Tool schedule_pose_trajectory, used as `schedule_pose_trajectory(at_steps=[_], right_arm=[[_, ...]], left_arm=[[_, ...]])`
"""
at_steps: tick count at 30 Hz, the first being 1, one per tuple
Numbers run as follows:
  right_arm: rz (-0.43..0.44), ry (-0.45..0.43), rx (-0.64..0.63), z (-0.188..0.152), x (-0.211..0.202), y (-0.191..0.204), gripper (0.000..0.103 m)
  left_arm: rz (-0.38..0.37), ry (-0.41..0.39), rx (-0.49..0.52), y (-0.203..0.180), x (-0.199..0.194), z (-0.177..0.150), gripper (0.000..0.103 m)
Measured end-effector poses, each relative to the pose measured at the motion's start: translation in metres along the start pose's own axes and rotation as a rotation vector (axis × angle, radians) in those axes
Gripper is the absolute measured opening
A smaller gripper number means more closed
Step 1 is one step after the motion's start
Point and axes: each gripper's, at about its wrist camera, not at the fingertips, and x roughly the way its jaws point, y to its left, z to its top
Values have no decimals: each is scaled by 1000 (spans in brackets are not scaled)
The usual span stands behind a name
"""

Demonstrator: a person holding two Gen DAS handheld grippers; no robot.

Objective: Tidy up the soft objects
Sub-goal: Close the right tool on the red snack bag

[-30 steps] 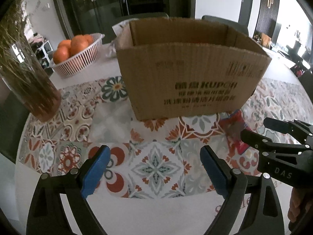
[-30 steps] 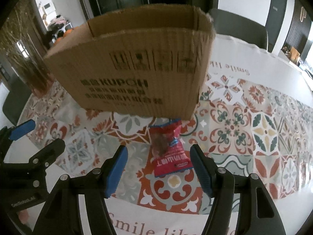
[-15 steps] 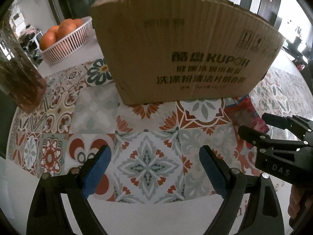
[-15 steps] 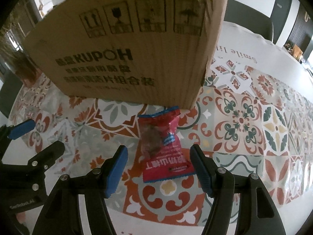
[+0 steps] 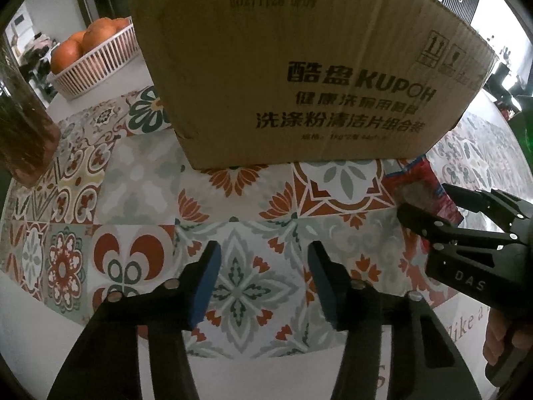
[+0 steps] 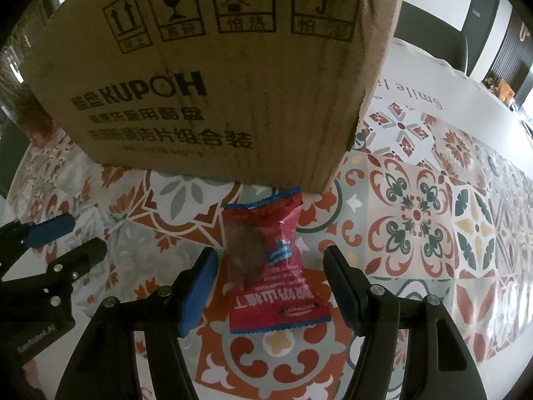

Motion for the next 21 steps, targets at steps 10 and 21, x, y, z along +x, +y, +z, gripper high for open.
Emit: schedule_pose_trajectory(at_steps=[10,21], right_arm=[[-7,-29,42,-3,-1,-6,40],[0,-84,81,-13,-32,-10,37]], left_arm=[[-16,-2,-4,2,9,4,27],[-25,-44,10,-7,-15,-2,23]])
